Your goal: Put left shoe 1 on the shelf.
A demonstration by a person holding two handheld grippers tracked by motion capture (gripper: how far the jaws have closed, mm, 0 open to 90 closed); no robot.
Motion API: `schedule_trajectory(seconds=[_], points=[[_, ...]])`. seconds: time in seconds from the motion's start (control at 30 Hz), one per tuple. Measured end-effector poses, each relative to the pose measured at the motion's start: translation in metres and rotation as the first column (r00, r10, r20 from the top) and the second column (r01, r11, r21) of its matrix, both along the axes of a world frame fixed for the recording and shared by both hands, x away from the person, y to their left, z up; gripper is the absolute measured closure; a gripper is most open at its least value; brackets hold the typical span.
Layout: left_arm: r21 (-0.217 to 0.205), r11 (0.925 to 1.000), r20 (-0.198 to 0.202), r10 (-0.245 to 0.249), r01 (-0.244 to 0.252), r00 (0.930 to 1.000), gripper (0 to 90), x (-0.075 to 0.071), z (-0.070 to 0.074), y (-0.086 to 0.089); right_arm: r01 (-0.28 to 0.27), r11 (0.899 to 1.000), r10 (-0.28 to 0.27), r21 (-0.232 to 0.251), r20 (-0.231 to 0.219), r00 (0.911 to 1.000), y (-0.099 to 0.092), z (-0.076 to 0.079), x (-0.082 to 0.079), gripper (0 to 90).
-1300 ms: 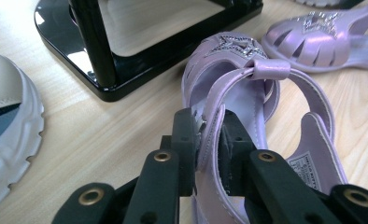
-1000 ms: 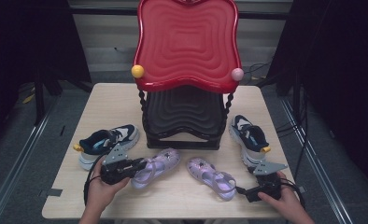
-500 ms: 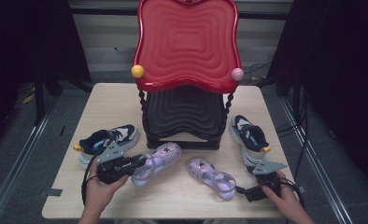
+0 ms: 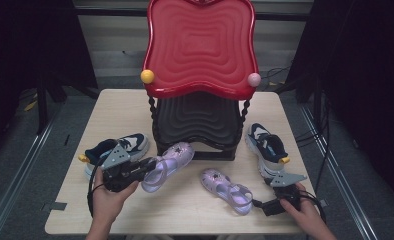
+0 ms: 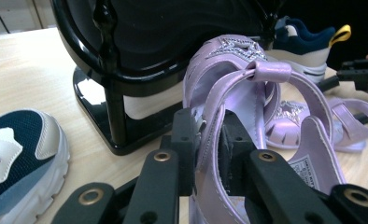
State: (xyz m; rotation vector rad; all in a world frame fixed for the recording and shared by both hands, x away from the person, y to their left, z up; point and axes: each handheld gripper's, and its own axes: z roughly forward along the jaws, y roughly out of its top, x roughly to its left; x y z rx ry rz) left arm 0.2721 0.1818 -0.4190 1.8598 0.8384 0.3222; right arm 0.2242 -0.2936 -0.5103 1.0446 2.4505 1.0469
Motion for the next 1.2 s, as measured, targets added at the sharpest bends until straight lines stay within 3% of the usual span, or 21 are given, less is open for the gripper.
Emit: schedule_trajectory(seconds=[0.13,0.4,0.63,0.97,1.0,1.2], points=[[0.005,0.9999,0.008,0.014,-0.014,0.9999,79.0,0.001,0.003,-0.004,-0.002,1.0,0.002,-0.002,0.0,1.0,0.0,0.0,0.0,8.0],[0.006,0.9998,0.013,-0.017,0.017,0.9998,79.2,-0.003,0.011,-0.007,-0.002,1.0,0.002,-0.002,0.001,1.0,0.0,0.0,0.0,8.0],[-0.014,0.9998,0.028,-0.01,0.01,0.9996,79.3,-0.005,0.026,-0.013,-0.002,1.0,0.002,-0.003,0.002,1.0,0.0,0.0,0.0,8.0],[-0.04,0.9964,0.018,0.075,-0.074,0.997,79.3,0.009,0.034,-0.026,0.0,1.0,0.0,-0.003,-0.001,1.0,0.0,0.0,0.0,8.0],[-0.057,0.9937,0.011,0.097,-0.097,0.9952,79.2,0.011,0.034,-0.029,0.0,1.0,0.0,-0.003,-0.001,1.0,0.0,0.0,0.0,8.0],[-0.059,0.9884,0.022,0.141,-0.14,0.9897,79.2,0.018,0.037,-0.038,0.0,1.0,0.0,-0.003,-0.001,1.0,0.0,0.0,0.0,8.0]])
